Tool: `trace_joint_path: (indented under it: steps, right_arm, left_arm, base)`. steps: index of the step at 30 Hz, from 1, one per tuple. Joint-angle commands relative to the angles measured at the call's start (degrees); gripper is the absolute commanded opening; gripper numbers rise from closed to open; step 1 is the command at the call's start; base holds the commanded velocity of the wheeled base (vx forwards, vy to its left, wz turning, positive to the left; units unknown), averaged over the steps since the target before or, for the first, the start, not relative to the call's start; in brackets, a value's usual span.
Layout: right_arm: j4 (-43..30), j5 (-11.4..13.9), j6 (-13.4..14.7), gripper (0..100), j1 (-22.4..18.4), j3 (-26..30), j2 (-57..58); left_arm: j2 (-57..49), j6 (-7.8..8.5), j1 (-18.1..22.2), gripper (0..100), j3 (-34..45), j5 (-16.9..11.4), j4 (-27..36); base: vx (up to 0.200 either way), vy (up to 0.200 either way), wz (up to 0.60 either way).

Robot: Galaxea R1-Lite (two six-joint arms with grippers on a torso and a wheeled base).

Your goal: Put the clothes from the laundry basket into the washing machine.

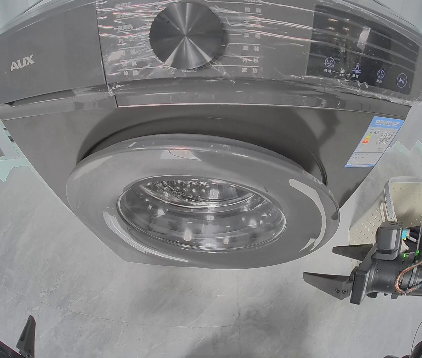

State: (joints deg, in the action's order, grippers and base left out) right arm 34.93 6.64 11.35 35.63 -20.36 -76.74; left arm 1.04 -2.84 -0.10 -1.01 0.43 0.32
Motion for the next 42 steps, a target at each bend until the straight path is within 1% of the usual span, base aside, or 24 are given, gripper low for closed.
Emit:
trace_joint_path:
  steps: [1, 8, 9, 10, 13, 16, 19, 20, 21, 24, 27, 30, 33, 36, 38, 42]
  right_arm:
    - [-0.03, 0.21, -0.01, 100, 1.37, 1.99, 2.21]
    - [-0.03, 0.12, -0.19, 100, 0.14, 1.37, 2.30]
    - [-0.12, -0.05, -0.54, 100, -4.43, -0.38, 1.59]
    - [-0.12, -0.05, -1.24, 100, -6.19, -0.91, 1.42]
    - [0.32, 0.56, -2.21, 100, -8.30, -2.32, -0.25]
    - [0.58, 1.79, -2.30, 100, -8.65, -4.16, -2.36]
    - [0.58, 1.88, -2.38, 100, -8.65, -6.45, -4.21]
    - [0.58, 1.88, -2.38, 100, -8.65, -6.45, -4.21]
    - [0.58, 1.88, -2.47, 100, -8.47, -8.03, -5.44]
    - [0.58, 1.88, -2.47, 100, -8.30, -10.05, -7.28]
    - [0.58, 2.06, -2.56, 100, -8.30, -11.02, -8.69]
    - [-0.03, 3.02, -2.74, 100, -8.04, -10.05, -8.69]
    - [0.05, 4.43, -3.09, 100, -6.98, -7.33, -7.64]
    - [-0.03, 4.69, -3.62, 100, -5.66, -4.43, -5.09]
    - [-0.12, 4.78, -3.79, 100, -5.49, -2.58, -3.42]
    - [-0.21, 4.96, -3.97, 100, -5.57, -1.17, -1.57]
  left_arm:
    - [-0.95, -0.06, 0.01, 100, 0.84, 0.01, -0.05]
    - [-0.95, -0.06, 0.01, 100, 0.84, 0.01, 0.03]
    - [-0.95, -0.06, 0.01, 100, 0.84, 0.01, -0.05]
    - [-0.95, -0.06, 0.01, 100, 0.84, 0.01, 0.03]
    - [-0.95, -0.06, 0.01, 100, 0.84, 0.01, 0.03]
    - [-0.95, 0.03, 0.01, 100, 0.84, 0.01, 0.03]
    - [-0.95, -0.06, 0.01, 100, 0.84, 0.01, -0.05]
    - [-0.95, -0.06, 0.01, 100, 0.84, 0.01, -0.05]
    - [-0.95, -0.06, 0.01, 100, 0.84, 0.01, -0.05]
    - [-0.95, -0.06, 0.01, 100, 0.84, 0.01, 0.03]
    - [-0.95, -0.06, 0.01, 100, 0.84, 0.01, -0.05]
    - [-0.95, -0.06, 0.01, 100, 0.84, 0.01, 0.03]
    - [-0.95, -0.06, 0.01, 100, 0.84, 0.01, 0.03]
    - [-0.95, -0.06, 0.01, 100, 0.84, 0.01, 0.03]
    - [-0.95, -0.06, 0.01, 100, 0.84, 0.01, -0.05]
    - [-0.95, -0.06, 0.01, 100, 0.84, 0.01, 0.03]
  base:
    - [0.000, 0.000, 0.00]
    - [0.000, 0.000, 0.00]
    - [0.000, 0.000, 0.00]
    - [0.000, 0.000, 0.00]
    - [0.000, 0.000, 0.00]
    - [0.000, 0.000, 0.00]
    - [0.000, 0.000, 0.00]
    - [0.000, 0.000, 0.00]
    - [0.000, 0.000, 0.00]
    - [0.000, 0.000, 0.00]
    - [0.000, 0.000, 0.00]
    - [0.000, 0.000, 0.00]
    - [0.000, 0.000, 0.00]
    - [0.000, 0.000, 0.00]
    - [0.000, 0.000, 0.00]
    - [0.000, 0.000, 0.00]
